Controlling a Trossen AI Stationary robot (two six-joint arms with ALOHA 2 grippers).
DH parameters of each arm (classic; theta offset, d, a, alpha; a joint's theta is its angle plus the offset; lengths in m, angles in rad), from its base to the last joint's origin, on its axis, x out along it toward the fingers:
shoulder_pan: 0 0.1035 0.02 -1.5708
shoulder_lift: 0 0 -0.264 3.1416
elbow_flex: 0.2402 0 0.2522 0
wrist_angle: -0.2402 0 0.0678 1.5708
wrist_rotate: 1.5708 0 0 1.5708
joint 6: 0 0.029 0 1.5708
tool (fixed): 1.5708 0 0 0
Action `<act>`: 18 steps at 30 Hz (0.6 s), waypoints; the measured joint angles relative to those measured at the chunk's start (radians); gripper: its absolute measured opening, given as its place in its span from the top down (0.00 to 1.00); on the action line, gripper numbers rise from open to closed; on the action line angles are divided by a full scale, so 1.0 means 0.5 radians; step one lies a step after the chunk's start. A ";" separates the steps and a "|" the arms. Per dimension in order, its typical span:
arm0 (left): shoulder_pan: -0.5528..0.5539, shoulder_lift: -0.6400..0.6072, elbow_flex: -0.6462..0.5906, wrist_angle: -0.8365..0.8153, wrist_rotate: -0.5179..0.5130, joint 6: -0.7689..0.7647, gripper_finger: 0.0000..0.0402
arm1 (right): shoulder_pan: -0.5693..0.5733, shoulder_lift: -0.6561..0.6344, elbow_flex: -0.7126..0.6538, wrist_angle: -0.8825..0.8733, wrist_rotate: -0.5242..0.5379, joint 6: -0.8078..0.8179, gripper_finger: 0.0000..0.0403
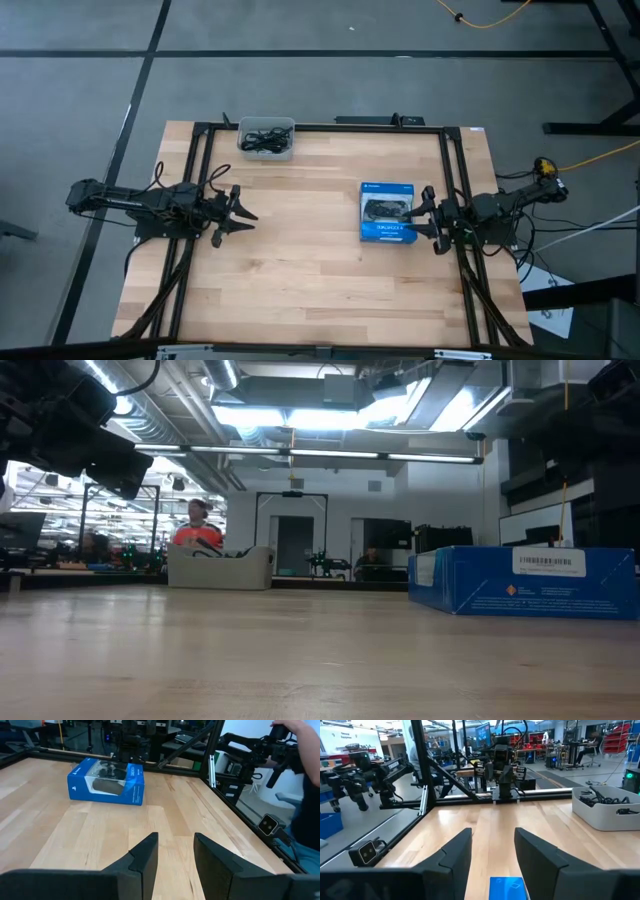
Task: Pick and place USB-C Cables
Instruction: Return to Home Position
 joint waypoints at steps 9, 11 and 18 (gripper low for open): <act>0.000 0.000 0.000 0.000 0.000 0.000 0.71 | 0.000 -0.020 0.000 0.006 0.001 -0.002 0.62; 0.000 0.000 0.000 0.000 0.000 0.000 0.71 | 0.000 -0.020 0.000 0.005 0.001 -0.003 0.62; 0.000 -0.001 0.000 0.000 0.001 0.000 0.71 | 0.000 -0.020 0.000 0.004 0.001 -0.004 0.62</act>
